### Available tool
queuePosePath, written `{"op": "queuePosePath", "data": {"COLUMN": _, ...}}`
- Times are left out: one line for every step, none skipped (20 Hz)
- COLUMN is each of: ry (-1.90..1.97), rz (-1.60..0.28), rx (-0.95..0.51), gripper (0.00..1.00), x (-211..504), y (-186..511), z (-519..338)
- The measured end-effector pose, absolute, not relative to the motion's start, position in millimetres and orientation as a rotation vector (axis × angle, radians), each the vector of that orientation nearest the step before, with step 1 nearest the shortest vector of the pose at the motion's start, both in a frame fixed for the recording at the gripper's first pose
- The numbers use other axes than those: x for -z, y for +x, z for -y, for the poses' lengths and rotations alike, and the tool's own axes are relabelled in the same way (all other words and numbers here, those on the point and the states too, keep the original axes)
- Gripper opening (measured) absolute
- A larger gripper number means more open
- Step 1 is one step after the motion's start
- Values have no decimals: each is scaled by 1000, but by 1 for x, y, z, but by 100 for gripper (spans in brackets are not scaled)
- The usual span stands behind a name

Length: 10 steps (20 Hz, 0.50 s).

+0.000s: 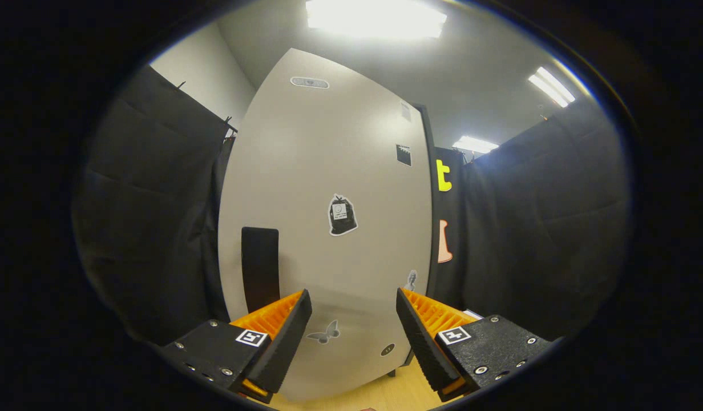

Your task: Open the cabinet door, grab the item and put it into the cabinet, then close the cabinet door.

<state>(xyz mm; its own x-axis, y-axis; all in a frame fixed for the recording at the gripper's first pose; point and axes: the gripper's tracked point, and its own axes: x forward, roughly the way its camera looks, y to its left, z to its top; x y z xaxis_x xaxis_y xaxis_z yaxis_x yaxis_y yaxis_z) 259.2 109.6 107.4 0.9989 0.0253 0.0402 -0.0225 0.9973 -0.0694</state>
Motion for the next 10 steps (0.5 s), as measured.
{"op": "queuePosePath", "data": {"ry": -69, "rz": 38, "rx": -39, "gripper": 92, "x": -107, "y": 264, "z": -119}}
{"op": "queuePosePath", "data": {"ry": -71, "rz": 35, "rx": -54, "gripper": 93, "x": -106, "y": 268, "z": -127}}
{"op": "queuePosePath", "data": {"ry": -73, "rz": 31, "rx": -69, "gripper": 93, "x": -105, "y": 271, "z": -135}}
{"op": "queuePosePath", "data": {"ry": -78, "rz": 28, "rx": -59, "gripper": 93, "x": -103, "y": 275, "z": -138}}
{"op": "queuePosePath", "data": {"ry": -84, "rz": 35, "rx": -50, "gripper": 93, "x": -104, "y": 277, "z": -136}}
{"op": "queuePosePath", "data": {"ry": -82, "rz": 34, "rx": -53, "gripper": 91, "x": -104, "y": 279, "z": -139}}
{"op": "queuePosePath", "data": {"ry": -73, "rz": 27, "rx": -60, "gripper": 91, "x": -103, "y": 281, "z": -142}}
{"op": "queuePosePath", "data": {"ry": -58, "rz": 16, "rx": -69, "gripper": 91, "x": -101, "y": 281, "z": -143}}
{"op": "queuePosePath", "data": {"ry": -41, "rz": 5, "rx": -79, "gripper": 91, "x": -99, "y": 279, "z": -143}}
{"op": "queuePosePath", "data": {"ry": -24, "rz": -2, "rx": -85, "gripper": 93, "x": -99, "y": 277, "z": -143}}
